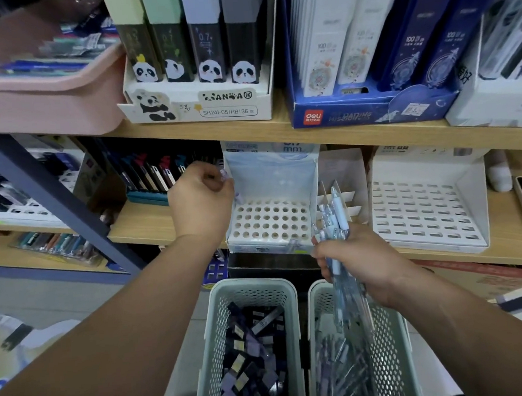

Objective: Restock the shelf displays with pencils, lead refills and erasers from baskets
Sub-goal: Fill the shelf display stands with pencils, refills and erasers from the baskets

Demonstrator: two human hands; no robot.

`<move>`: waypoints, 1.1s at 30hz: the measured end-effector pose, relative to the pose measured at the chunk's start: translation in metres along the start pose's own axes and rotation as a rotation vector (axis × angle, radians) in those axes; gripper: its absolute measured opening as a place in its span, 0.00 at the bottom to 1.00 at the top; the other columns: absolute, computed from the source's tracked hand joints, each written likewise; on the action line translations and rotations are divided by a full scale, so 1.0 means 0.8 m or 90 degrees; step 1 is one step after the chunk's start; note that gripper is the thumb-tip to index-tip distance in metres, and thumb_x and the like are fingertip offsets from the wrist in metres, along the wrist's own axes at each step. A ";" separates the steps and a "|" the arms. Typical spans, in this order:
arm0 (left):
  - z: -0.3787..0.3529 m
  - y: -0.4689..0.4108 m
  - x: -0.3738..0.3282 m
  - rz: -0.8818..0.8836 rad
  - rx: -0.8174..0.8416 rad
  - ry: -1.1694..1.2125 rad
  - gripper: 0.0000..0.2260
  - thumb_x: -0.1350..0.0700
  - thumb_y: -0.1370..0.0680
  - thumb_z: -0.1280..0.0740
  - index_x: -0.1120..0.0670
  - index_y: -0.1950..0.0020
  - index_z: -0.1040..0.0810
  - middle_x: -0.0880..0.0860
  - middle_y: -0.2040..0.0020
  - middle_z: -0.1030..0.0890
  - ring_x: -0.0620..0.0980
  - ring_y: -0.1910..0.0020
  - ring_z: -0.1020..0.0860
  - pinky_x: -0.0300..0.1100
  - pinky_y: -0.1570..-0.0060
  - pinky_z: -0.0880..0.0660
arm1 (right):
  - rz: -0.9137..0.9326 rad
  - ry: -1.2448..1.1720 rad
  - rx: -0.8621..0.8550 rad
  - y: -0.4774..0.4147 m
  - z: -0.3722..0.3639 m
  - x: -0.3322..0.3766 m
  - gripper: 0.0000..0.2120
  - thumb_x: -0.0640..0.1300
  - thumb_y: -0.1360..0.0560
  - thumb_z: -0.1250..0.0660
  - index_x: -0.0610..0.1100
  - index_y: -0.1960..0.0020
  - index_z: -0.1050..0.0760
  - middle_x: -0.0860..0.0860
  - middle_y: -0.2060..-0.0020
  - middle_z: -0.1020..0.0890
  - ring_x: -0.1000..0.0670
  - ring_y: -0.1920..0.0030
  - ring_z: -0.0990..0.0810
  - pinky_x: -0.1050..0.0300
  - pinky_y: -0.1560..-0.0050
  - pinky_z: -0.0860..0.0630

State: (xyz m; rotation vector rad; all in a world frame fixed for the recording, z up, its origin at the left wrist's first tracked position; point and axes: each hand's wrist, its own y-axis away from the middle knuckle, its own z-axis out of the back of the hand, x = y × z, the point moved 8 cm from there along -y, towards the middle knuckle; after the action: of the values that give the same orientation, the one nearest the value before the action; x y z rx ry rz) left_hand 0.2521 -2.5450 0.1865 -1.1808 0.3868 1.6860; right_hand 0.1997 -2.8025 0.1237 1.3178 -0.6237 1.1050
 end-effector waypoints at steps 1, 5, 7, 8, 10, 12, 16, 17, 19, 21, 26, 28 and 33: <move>0.000 -0.001 0.000 -0.004 0.000 0.003 0.04 0.58 0.25 0.27 0.51 0.55 0.21 0.45 0.66 0.20 0.38 0.66 0.22 0.27 0.65 0.29 | 0.000 0.001 0.004 0.001 -0.001 0.001 0.06 0.39 0.31 0.28 0.38 0.59 0.24 0.44 0.70 0.19 0.47 0.69 0.21 0.51 0.58 0.24; -0.002 -0.002 -0.004 -0.027 -0.001 -0.023 0.07 0.58 0.25 0.27 0.52 0.59 0.24 0.44 0.67 0.23 0.36 0.68 0.25 0.24 0.68 0.33 | -0.008 -0.016 0.012 0.004 -0.003 0.000 0.05 0.36 0.28 0.28 0.38 0.58 0.25 0.45 0.71 0.20 0.48 0.70 0.22 0.53 0.63 0.24; -0.004 0.000 -0.007 -0.042 0.003 -0.042 0.09 0.59 0.25 0.27 0.53 0.61 0.25 0.42 0.69 0.25 0.35 0.70 0.27 0.23 0.69 0.34 | -0.013 -0.015 0.016 0.006 -0.003 0.000 0.06 0.36 0.28 0.29 0.38 0.57 0.25 0.46 0.71 0.20 0.49 0.70 0.22 0.55 0.64 0.24; -0.006 0.001 -0.009 -0.048 0.006 -0.048 0.09 0.59 0.25 0.27 0.53 0.61 0.26 0.41 0.69 0.26 0.35 0.70 0.27 0.23 0.70 0.34 | -0.014 -0.017 0.018 0.006 -0.003 0.000 0.06 0.36 0.28 0.28 0.38 0.57 0.25 0.46 0.71 0.20 0.49 0.70 0.22 0.56 0.65 0.24; -0.007 0.001 -0.012 -0.053 0.007 -0.056 0.10 0.60 0.24 0.28 0.52 0.61 0.26 0.41 0.69 0.27 0.36 0.71 0.28 0.23 0.70 0.35 | -0.012 -0.025 0.022 0.007 -0.004 0.000 0.06 0.36 0.28 0.28 0.38 0.57 0.26 0.46 0.71 0.20 0.49 0.70 0.21 0.56 0.65 0.24; -0.009 -0.002 -0.013 -0.047 0.005 -0.063 0.09 0.60 0.24 0.28 0.53 0.61 0.26 0.41 0.69 0.27 0.37 0.70 0.28 0.24 0.71 0.36 | -0.011 -0.028 0.026 0.008 -0.004 0.000 0.06 0.36 0.28 0.28 0.38 0.58 0.25 0.46 0.71 0.20 0.48 0.70 0.21 0.55 0.65 0.24; -0.013 -0.010 -0.016 -0.036 0.001 -0.074 0.07 0.58 0.24 0.30 0.54 0.61 0.24 0.46 0.68 0.23 0.42 0.69 0.26 0.36 0.69 0.32 | -0.016 -0.044 0.029 0.009 -0.002 -0.002 0.06 0.36 0.28 0.28 0.38 0.58 0.25 0.47 0.71 0.20 0.49 0.70 0.21 0.56 0.65 0.24; -0.014 -0.011 -0.016 -0.039 -0.003 -0.079 0.06 0.58 0.23 0.30 0.55 0.60 0.23 0.49 0.67 0.22 0.46 0.68 0.24 0.38 0.67 0.30 | -0.018 -0.046 0.028 0.009 0.000 -0.002 0.06 0.36 0.28 0.28 0.38 0.57 0.25 0.47 0.71 0.20 0.49 0.70 0.21 0.55 0.65 0.24; -0.019 -0.013 -0.015 -0.049 -0.004 -0.093 0.08 0.57 0.23 0.30 0.58 0.60 0.21 0.54 0.65 0.19 0.52 0.66 0.22 0.42 0.64 0.26 | -0.020 -0.048 0.025 0.009 0.002 -0.003 0.07 0.37 0.28 0.28 0.38 0.56 0.26 0.46 0.70 0.20 0.49 0.70 0.21 0.55 0.65 0.24; -0.027 -0.013 -0.013 -0.050 0.009 -0.097 0.09 0.55 0.22 0.31 0.57 0.60 0.21 0.53 0.66 0.19 0.53 0.65 0.21 0.44 0.61 0.23 | -0.016 -0.045 0.025 0.008 0.004 -0.003 0.06 0.36 0.27 0.28 0.38 0.58 0.26 0.46 0.71 0.20 0.49 0.70 0.22 0.57 0.67 0.25; -0.034 -0.012 -0.018 -0.071 0.021 -0.134 0.09 0.52 0.20 0.32 0.50 0.61 0.23 0.47 0.66 0.21 0.52 0.64 0.20 0.42 0.60 0.23 | -0.016 -0.052 0.025 0.008 0.009 -0.004 0.05 0.36 0.27 0.28 0.39 0.57 0.25 0.46 0.70 0.20 0.48 0.69 0.21 0.56 0.67 0.25; -0.033 -0.011 -0.017 -0.070 0.017 -0.134 0.08 0.52 0.21 0.32 0.51 0.60 0.23 0.48 0.65 0.21 0.53 0.63 0.20 0.44 0.60 0.23 | -0.018 -0.068 0.028 0.009 0.011 -0.004 0.05 0.35 0.27 0.28 0.40 0.57 0.25 0.46 0.69 0.20 0.48 0.69 0.21 0.56 0.66 0.24; -0.018 -0.003 -0.032 -0.145 -0.014 -0.180 0.10 0.50 0.23 0.31 0.53 0.59 0.27 0.51 0.63 0.21 0.55 0.63 0.22 0.48 0.62 0.23 | -0.028 -0.179 0.026 0.012 0.013 0.000 0.03 0.35 0.25 0.30 0.38 0.56 0.24 0.45 0.67 0.20 0.47 0.68 0.22 0.54 0.63 0.23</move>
State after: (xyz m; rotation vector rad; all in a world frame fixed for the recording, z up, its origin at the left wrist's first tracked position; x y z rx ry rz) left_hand 0.2623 -2.5683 0.2016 -0.9444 0.0566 1.6303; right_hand 0.1937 -2.8137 0.1298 1.5299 -0.7783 0.9082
